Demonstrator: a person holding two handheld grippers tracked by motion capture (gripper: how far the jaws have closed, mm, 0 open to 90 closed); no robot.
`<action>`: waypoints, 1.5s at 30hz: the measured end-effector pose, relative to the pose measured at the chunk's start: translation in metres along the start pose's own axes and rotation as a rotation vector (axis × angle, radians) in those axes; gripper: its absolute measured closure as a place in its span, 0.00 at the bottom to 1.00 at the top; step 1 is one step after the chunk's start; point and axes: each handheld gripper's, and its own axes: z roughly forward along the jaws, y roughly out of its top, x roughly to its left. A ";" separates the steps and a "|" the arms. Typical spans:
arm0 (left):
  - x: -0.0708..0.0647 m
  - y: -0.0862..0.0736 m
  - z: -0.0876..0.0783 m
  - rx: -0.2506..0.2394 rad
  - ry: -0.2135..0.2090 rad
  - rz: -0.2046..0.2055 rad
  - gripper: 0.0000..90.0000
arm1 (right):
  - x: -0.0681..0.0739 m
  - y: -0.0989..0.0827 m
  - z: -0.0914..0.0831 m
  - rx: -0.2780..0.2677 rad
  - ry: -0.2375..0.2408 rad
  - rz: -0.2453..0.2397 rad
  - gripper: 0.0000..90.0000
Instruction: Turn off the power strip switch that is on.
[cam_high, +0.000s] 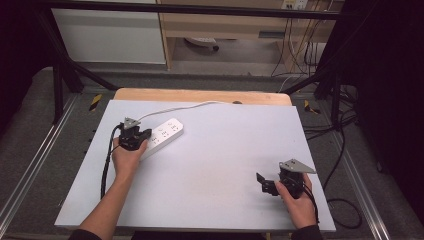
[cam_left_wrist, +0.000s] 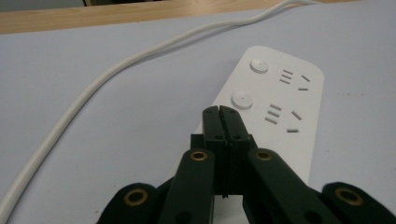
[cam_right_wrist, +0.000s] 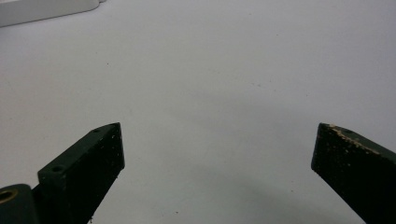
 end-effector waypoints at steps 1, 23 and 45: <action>0.000 0.000 0.000 0.001 0.005 0.006 1.00 | 0.000 0.000 0.000 0.000 0.000 0.000 0.04; -0.001 -0.002 0.002 0.006 0.006 0.014 1.00 | 0.000 0.000 0.001 0.004 0.002 -0.007 0.04; -0.001 -0.002 0.002 0.012 0.009 0.028 1.00 | 0.001 0.000 0.002 0.012 0.005 -0.020 0.04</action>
